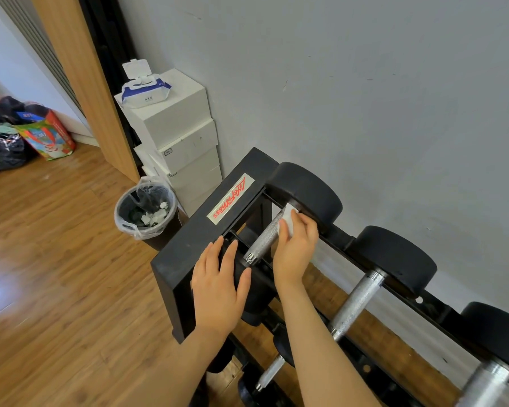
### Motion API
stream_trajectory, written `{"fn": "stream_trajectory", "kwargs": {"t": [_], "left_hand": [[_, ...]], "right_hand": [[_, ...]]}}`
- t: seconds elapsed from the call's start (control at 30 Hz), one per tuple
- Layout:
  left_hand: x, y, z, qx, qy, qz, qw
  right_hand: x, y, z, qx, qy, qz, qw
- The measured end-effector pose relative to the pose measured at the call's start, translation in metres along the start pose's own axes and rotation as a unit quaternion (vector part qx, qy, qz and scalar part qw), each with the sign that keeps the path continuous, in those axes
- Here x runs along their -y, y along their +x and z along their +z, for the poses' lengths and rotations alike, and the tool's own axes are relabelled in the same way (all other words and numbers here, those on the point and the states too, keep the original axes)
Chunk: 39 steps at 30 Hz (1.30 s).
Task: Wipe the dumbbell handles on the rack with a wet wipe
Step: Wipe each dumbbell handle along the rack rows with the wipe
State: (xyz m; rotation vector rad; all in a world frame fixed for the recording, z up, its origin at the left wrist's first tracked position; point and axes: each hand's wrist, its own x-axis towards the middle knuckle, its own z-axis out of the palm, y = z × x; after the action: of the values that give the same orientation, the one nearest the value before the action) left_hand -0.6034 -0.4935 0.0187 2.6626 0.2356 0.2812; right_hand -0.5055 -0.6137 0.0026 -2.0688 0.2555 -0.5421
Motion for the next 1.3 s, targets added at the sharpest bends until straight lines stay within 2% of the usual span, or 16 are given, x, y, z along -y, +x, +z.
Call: {"fn": "stream_trajectory", "kwargs": {"t": [0.27, 0.8, 1.03, 1.3], "left_hand": [[-0.001, 0.000, -0.001, 0.004, -0.002, -0.007, 1.000], [-0.001, 0.001, 0.000, 0.001, 0.001, -0.004, 1.000], [0.000, -0.001, 0.000, -0.001, 0.003, -0.003, 1.000], [-0.001, -0.001, 0.000, -0.003, 0.008, -0.005, 1.000]], "right_hand": [[-0.003, -0.015, 0.000, 0.023, -0.006, -0.019, 1.000], [0.004, -0.002, 0.003, -0.006, 0.032, 0.006, 0.999], [-0.005, -0.017, -0.001, 0.018, 0.030, -0.012, 0.999], [-0.005, -0.007, -0.002, 0.004, 0.057, 0.014, 0.998]]}}
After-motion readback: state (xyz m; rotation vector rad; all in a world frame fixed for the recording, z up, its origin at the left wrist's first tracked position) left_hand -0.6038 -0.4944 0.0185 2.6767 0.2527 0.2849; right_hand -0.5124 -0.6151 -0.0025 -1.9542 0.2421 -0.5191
